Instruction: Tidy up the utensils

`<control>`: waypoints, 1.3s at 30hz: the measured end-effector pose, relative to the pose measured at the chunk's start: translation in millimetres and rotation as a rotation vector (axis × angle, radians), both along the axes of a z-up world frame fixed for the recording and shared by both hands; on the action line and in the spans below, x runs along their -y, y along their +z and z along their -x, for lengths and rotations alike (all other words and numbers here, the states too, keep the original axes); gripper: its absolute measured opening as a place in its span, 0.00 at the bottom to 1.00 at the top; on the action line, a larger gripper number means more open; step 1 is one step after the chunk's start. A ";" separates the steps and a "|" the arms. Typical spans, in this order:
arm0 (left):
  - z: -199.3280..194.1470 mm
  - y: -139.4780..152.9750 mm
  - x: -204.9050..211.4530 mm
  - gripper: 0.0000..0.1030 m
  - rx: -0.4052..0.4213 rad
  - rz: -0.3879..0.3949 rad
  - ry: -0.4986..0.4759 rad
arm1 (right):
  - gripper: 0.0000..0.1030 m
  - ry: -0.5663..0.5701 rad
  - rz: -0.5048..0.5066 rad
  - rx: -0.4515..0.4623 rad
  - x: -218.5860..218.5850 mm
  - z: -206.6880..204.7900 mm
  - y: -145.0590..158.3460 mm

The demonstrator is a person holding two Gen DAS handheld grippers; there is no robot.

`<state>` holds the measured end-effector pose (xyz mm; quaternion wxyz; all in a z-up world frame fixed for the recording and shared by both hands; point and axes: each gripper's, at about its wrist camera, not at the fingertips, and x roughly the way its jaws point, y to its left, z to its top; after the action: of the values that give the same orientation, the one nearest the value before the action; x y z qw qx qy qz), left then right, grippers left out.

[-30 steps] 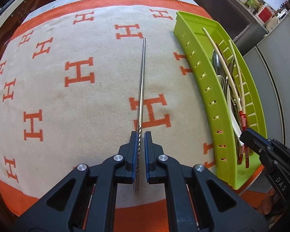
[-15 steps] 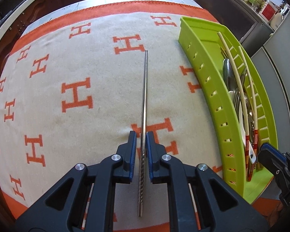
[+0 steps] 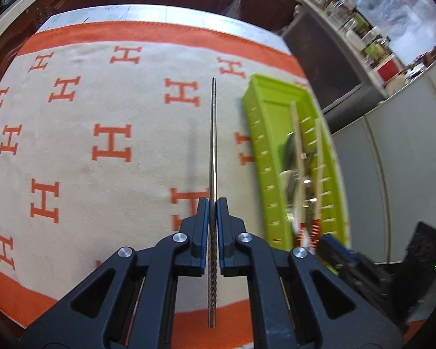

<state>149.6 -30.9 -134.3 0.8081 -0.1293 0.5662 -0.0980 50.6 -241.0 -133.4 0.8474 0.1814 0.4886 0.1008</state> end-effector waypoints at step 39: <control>28.4 -3.3 1.2 0.34 0.002 -0.122 -0.026 | 0.18 0.014 0.030 0.005 -9.3 12.3 11.1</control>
<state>121.2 -32.0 -137.6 0.8138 -0.0721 0.5719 -0.0740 38.3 -231.7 -122.3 0.8505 0.1649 0.4893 0.0999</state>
